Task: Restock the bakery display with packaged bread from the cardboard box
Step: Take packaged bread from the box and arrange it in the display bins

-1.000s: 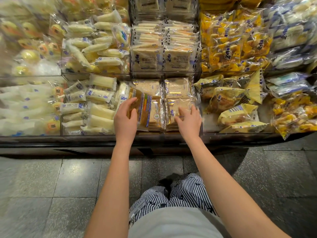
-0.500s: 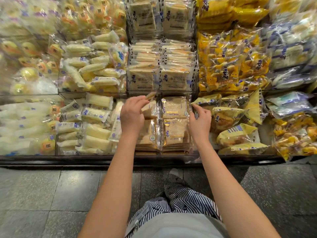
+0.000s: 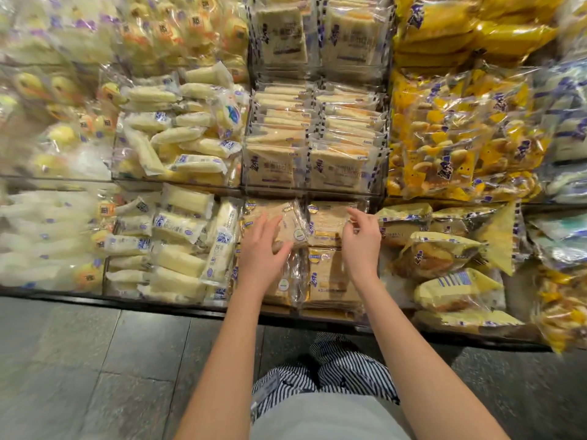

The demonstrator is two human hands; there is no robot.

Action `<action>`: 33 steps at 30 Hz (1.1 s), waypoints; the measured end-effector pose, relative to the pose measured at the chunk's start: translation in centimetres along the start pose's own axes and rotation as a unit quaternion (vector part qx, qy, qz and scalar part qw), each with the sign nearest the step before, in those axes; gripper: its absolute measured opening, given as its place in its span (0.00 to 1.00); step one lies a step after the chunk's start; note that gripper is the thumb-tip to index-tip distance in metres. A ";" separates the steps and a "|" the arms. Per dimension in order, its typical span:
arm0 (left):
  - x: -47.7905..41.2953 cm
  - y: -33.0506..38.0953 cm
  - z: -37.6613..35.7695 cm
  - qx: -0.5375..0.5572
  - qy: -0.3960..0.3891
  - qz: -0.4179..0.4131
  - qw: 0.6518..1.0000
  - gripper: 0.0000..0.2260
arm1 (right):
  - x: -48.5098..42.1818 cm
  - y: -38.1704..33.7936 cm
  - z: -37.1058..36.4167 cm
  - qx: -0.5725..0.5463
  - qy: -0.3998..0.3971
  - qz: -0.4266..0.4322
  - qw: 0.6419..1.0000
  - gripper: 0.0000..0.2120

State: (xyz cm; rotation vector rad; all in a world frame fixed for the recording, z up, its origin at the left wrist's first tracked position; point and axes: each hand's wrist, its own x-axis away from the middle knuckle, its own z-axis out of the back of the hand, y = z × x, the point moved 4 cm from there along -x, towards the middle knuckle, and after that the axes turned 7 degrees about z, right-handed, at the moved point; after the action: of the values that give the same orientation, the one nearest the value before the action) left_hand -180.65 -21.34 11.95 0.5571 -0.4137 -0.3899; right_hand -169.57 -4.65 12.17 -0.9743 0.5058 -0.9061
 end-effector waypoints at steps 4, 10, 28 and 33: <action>-2.4 0.4 0.6 -0.084 -0.067 0.002 0.994 0.31 | -0.9 -0.1 0.0 -0.008 -0.005 0.016 1.000 0.15; -4.7 0.8 1.9 -0.159 -0.048 -0.008 0.986 0.26 | -1.8 0.1 0.2 -0.008 -0.011 0.021 1.000 0.16; -2.3 3.8 0.7 -0.054 -0.003 -0.021 0.998 0.25 | 1.8 -0.3 3.2 0.028 0.024 0.042 0.998 0.15; 1.3 6.6 0.2 -0.049 0.001 -0.104 0.993 0.24 | 6.6 1.1 5.7 0.075 0.076 0.005 0.994 0.17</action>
State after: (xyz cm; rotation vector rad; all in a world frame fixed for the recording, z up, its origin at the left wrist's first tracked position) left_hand -178.08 -16.88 16.28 0.5061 -0.3338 -0.6072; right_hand -161.42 -7.12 14.15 -0.7685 0.5630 -0.9992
